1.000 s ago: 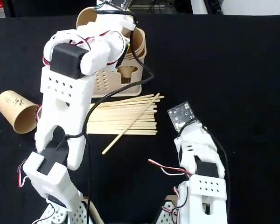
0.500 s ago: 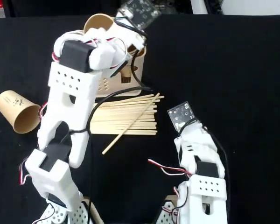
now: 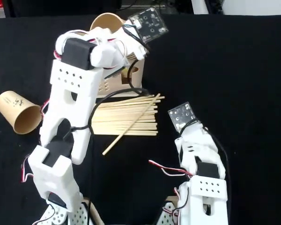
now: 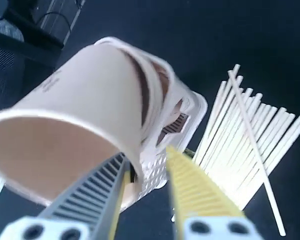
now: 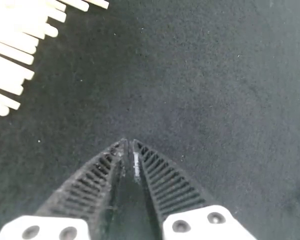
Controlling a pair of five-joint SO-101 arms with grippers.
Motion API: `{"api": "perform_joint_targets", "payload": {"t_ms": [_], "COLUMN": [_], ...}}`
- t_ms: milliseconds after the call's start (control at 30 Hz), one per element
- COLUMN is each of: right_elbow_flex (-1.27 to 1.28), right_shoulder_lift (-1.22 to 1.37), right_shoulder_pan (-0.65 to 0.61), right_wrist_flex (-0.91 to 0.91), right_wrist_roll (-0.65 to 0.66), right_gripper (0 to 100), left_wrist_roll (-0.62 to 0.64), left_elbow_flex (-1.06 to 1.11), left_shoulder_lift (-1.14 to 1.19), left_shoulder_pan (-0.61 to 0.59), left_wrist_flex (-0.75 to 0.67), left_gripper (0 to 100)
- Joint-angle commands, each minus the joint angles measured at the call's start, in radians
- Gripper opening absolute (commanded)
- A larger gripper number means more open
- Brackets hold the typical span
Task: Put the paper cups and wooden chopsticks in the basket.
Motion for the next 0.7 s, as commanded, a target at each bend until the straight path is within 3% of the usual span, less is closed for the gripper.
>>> {"api": "perform_joint_targets", "payload": {"t_ms": [0, 100, 367, 667], "right_elbow_flex": [-0.005, -0.005, -0.005, -0.005], "right_shoulder_lift": [-0.012, -0.012, -0.012, -0.012], "right_shoulder_pan": [-0.009, -0.009, -0.009, -0.009], "right_wrist_flex": [-0.020, -0.020, -0.020, -0.018], "right_wrist_roll": [0.006, 0.006, 0.006, 0.006], "right_gripper": [1.2, 1.2, 1.2, 1.2], "left_wrist_roll": [0.014, 0.069, 0.489, 0.686], "left_elbow_flex": [-0.047, -0.047, -0.047, -0.045], "left_shoulder_lift": [-0.009, -0.015, -0.017, -0.014], "left_shoulder_pan": [-0.050, -0.084, -0.082, -0.045], "left_wrist_flex": [0.002, -0.061, -0.308, -0.422], "left_gripper": [18, 18, 18, 18]}}
